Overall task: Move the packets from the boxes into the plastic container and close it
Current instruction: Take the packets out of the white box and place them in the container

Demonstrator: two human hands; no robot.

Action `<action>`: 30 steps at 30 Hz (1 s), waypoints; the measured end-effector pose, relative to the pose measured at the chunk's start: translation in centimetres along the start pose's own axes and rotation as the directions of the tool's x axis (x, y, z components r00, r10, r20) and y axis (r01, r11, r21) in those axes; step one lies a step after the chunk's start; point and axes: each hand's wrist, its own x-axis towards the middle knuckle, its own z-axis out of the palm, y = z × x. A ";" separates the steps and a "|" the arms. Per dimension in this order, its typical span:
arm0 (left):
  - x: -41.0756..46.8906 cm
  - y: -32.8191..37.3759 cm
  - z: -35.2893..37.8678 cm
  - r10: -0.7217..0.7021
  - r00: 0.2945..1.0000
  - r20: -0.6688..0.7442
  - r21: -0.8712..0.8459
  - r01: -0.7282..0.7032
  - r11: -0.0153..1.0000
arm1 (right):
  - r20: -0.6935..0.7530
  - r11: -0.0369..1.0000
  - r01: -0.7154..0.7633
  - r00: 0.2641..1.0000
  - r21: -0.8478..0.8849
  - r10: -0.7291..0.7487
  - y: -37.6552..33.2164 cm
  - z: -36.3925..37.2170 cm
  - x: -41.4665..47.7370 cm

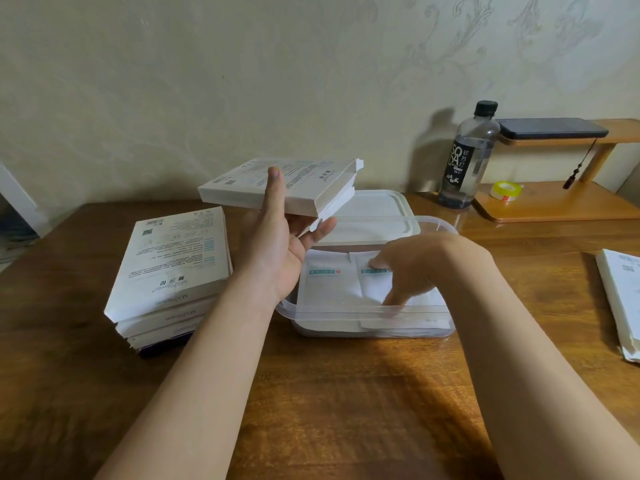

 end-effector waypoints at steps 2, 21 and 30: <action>-0.1 0.0 0.0 -0.005 1.000 0.005 -0.001 0.005 1.000 | 0.003 1.000 -0.013 1.000 -0.012 0.013 0.4 0.1 0.2; 0.0 -0.1 0.0 0.005 1.000 0.008 -0.007 -0.005 1.000 | 0.046 0.999 -0.020 0.999 -0.027 0.021 2.0 -1.4 -1.5; -0.1 -0.1 -0.1 -0.002 1.000 0.010 -0.021 0.002 1.000 | 0.133 0.951 0.066 0.991 -0.303 -0.027 2.3 -0.2 -1.0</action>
